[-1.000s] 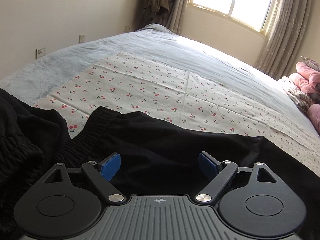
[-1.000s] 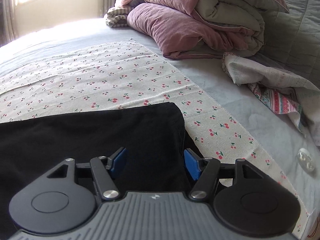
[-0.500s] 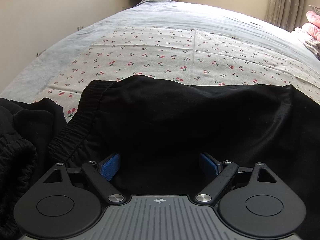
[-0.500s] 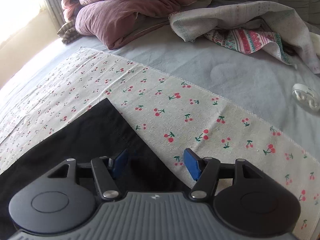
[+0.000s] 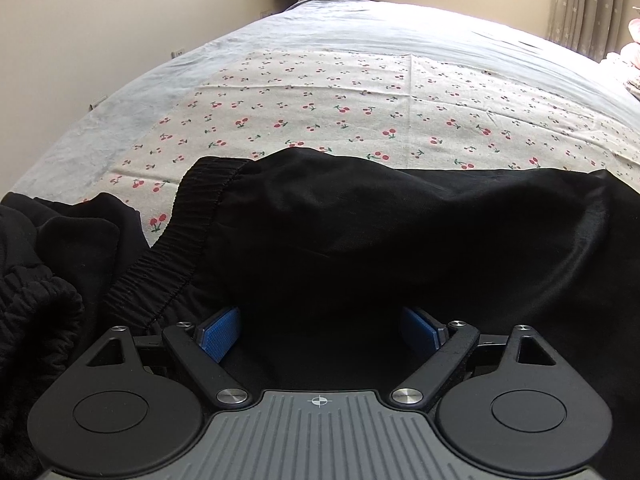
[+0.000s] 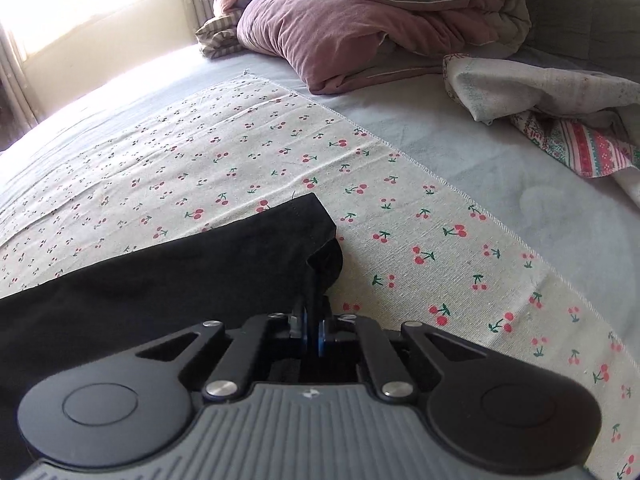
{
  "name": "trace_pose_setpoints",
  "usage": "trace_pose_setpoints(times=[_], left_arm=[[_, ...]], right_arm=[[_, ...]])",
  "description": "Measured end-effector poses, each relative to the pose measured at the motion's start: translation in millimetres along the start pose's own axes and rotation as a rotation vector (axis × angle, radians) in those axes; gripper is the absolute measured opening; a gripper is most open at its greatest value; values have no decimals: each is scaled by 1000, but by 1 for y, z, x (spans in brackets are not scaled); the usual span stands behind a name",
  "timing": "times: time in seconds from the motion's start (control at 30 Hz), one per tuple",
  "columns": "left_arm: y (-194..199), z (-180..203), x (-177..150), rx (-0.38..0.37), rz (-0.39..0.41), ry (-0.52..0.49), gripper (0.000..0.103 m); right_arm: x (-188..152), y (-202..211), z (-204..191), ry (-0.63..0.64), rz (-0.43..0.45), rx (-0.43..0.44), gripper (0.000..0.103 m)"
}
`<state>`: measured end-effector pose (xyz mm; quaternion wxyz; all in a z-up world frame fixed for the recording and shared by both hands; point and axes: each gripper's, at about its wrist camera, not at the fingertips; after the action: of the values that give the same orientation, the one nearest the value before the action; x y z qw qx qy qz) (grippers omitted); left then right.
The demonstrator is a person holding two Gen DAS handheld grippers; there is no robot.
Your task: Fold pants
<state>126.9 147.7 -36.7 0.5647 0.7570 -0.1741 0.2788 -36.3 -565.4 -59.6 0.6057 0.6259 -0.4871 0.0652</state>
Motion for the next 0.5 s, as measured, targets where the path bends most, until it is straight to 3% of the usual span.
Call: trace_pose_setpoints(times=[0.2, 0.33, 0.4, 0.5], left_arm=[[6, 6, -4, -56, -3, -14, 88], [12, 9, -6, -132, -13, -10, 88], [17, 13, -7, -156, -17, -15, 88], [20, 11, -6, -155, -18, -16, 88]], right_arm=[[5, 7, -20, 137, 77, -165, 0], [9, 12, -16, 135, 133, -246, 0], [9, 16, -18, 173, 175, -337, 0], [8, 4, -17, 230, 126, -378, 0]])
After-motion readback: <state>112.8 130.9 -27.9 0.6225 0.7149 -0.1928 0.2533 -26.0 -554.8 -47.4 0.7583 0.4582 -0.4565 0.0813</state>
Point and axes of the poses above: each gripper's, at about its wrist camera, not at the fingertips, and y roughly against the way its jaws point, z to its right, x to its top, and after that the axes turned 10 degrees about x, right-handed
